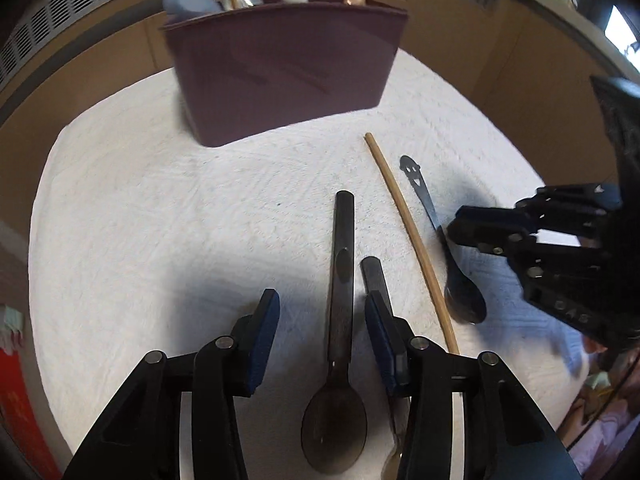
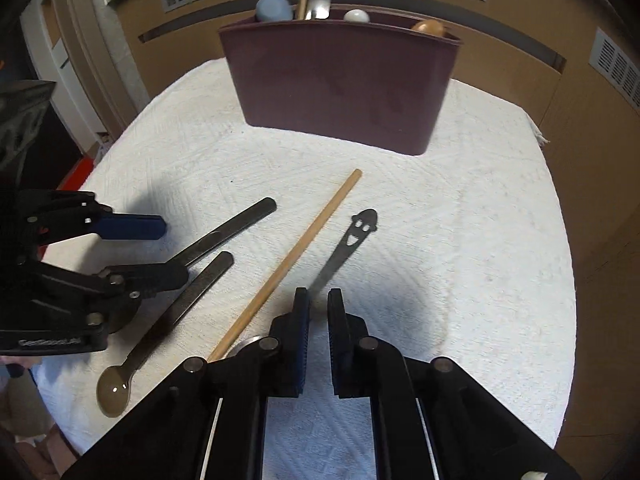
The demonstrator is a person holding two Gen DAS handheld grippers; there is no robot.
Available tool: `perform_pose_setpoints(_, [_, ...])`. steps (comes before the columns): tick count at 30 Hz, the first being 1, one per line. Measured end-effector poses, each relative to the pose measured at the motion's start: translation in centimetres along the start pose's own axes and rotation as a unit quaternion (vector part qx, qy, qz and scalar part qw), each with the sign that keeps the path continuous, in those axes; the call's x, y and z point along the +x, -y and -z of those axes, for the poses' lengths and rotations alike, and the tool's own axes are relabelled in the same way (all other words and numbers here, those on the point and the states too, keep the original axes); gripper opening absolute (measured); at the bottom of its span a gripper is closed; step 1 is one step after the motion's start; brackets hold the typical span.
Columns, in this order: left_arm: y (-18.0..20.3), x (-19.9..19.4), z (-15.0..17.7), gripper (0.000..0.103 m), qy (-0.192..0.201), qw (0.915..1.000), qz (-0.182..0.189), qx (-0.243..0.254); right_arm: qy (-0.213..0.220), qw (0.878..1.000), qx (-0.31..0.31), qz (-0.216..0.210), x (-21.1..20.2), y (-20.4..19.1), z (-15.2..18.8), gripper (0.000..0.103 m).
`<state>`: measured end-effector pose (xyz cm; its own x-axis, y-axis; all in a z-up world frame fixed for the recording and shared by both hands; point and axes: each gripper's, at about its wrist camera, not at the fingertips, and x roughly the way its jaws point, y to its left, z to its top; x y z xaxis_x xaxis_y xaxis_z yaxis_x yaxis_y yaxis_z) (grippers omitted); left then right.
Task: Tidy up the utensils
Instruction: 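Grasp the dark spoon handle with the left tool while the right tool grasps the chopstick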
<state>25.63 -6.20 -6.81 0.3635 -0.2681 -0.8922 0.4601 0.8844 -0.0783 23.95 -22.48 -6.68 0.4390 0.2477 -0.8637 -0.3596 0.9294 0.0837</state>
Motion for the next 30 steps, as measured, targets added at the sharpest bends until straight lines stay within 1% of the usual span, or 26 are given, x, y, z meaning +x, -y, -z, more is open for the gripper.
perform_pose_setpoints(1, [0.1,0.1,-0.5,0.043,-0.002,1.0000,-0.002,0.003,0.005,1.000,0.005,-0.003,-0.3,0.3,0.1,0.008])
perform_pose_setpoints(4, [-0.1,0.5,-1.3,0.033,-0.013,0.9999,0.005,-0.006,0.020,1.000,0.010,0.001,-0.8,0.5,-0.1,0.008])
perform_pose_setpoints(6, [-0.2,0.7,-1.5,0.031,-0.015,0.9999,0.000,-0.007,0.027,1.000,0.010,-0.001,-1.0,0.3,-0.1,0.012])
perform_pose_setpoints(8, [-0.2,0.6,-1.5,0.031,-0.013,0.9999,-0.002,-0.007,0.028,0.999,0.010,-0.011,-1.1,0.2,0.0,0.013])
perform_pose_setpoints(9, [-0.3,0.6,-1.4,0.031,-0.012,0.9999,-0.003,-0.007,0.030,0.999,0.012,-0.017,-1.1,0.1,0.0,0.018])
perform_pose_setpoints(10, [-0.3,0.5,-1.3,0.031,-0.011,0.9999,-0.005,-0.008,0.032,0.999,0.015,-0.017,-0.9,0.0,-0.1,0.027])
perform_pose_setpoints(12, [-0.4,0.6,-1.1,0.031,-0.008,0.9998,-0.013,-0.012,0.039,0.999,0.017,-0.010,-0.8,-0.2,-0.2,0.039])
perform_pose_setpoints(13, [-0.5,0.5,-1.0,0.032,-0.006,0.9997,-0.017,-0.013,0.042,0.999,0.017,-0.002,-0.9,-0.2,-0.3,0.043])
perform_pose_setpoints(15, [-0.9,0.4,-0.7,0.032,0.001,0.9993,-0.033,-0.018,0.043,0.999,0.013,0.013,-1.0,-0.2,-0.2,0.044])
perform_pose_setpoints(16, [-1.4,0.3,-0.5,0.032,0.006,0.9988,-0.042,-0.024,0.043,0.999,0.011,0.021,-1.0,-0.2,-0.2,0.045])
perform_pose_setpoints(17, [-1.8,0.2,-0.3,0.032,0.009,0.9985,-0.046,-0.029,0.044,0.999,0.014,0.019,-1.0,-0.2,-0.3,0.045])
perform_pose_setpoints(19, [-2.7,-0.1,0.1,0.033,0.014,0.9971,-0.062,-0.042,0.036,0.999,0.021,0.000,-0.8,-0.1,-0.5,0.045])
perform_pose_setpoints(21, [-3.6,-0.3,0.4,0.035,0.020,0.9949,-0.083,-0.054,0.030,0.999,0.026,-0.010,-0.4,-0.3,-0.7,0.045])
perform_pose_setpoints(22, [-4.0,-0.4,0.5,0.039,0.021,0.9944,-0.086,-0.059,0.029,0.999,0.028,-0.016,-0.1,-0.5,-0.9,0.044])
perform_pose_setpoints(23, [-4.6,-0.8,0.9,0.040,0.021,0.9940,-0.083,-0.067,0.026,0.999,0.028,-0.019,0.1,-0.7,-1.1,0.044])
perform_pose_setpoints(25, [-5.2,-1.0,1.1,0.040,0.019,0.9938,-0.073,-0.082,0.022,0.999,0.030,-0.032,0.7,-1.3,-1.5,0.032])
perform_pose_setpoints(27, [-5.6,-1.2,1.2,0.040,0.017,0.9939,-0.066,-0.087,0.015,0.998,0.034,-0.041,1.2,-1.7,-2.0,0.029])
perform_pose_setpoints(29, [-5.7,-1.5,1.4,0.040,0.016,0.9939,-0.061,-0.091,0.004,0.999,0.040,-0.035,2.0,-2.3,-2.6,0.028])
perform_pose_setpoints(30, [-5.7,-1.5,1.3,0.040,0.014,0.9938,-0.060,-0.093,0.003,0.999,0.042,-0.032,2.4,-2.5,-2.9,0.025])
